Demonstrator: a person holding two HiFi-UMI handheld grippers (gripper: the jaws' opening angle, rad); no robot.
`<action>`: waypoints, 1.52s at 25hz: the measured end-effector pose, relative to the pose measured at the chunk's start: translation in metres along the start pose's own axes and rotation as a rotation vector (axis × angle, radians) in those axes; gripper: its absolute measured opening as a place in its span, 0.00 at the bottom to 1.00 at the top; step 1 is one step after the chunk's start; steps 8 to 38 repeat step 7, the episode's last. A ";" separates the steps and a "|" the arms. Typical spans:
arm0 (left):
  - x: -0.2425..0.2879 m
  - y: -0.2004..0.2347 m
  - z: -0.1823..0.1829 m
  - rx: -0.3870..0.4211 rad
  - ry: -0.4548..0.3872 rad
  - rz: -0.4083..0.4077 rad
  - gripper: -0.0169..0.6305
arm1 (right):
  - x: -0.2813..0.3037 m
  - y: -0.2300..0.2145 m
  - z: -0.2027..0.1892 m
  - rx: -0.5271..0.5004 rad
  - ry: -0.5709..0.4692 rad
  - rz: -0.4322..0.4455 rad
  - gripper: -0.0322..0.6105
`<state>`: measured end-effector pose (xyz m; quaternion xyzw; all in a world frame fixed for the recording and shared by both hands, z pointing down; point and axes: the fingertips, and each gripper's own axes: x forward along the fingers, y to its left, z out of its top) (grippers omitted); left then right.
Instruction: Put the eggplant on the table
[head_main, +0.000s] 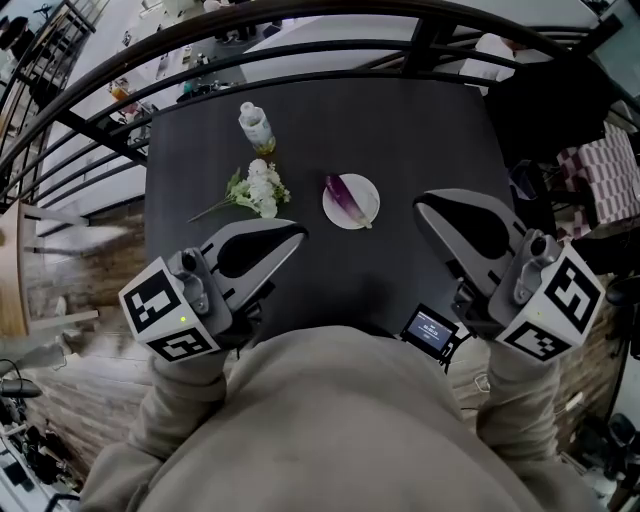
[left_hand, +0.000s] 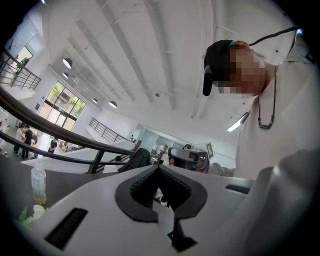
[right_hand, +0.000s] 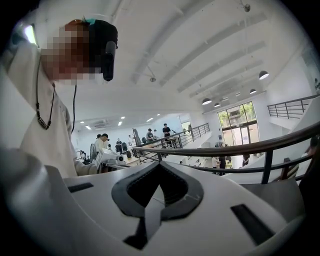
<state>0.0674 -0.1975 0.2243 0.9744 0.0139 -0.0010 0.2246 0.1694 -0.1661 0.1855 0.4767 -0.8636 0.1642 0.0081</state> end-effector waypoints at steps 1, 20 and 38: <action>-0.001 0.000 -0.001 -0.002 -0.001 0.001 0.03 | 0.000 0.000 0.000 0.000 0.001 -0.001 0.07; -0.006 0.000 -0.006 -0.019 0.002 0.013 0.03 | 0.001 0.001 -0.002 -0.001 0.008 -0.006 0.07; -0.006 0.000 -0.006 -0.019 0.002 0.013 0.03 | 0.001 0.001 -0.002 -0.001 0.008 -0.006 0.07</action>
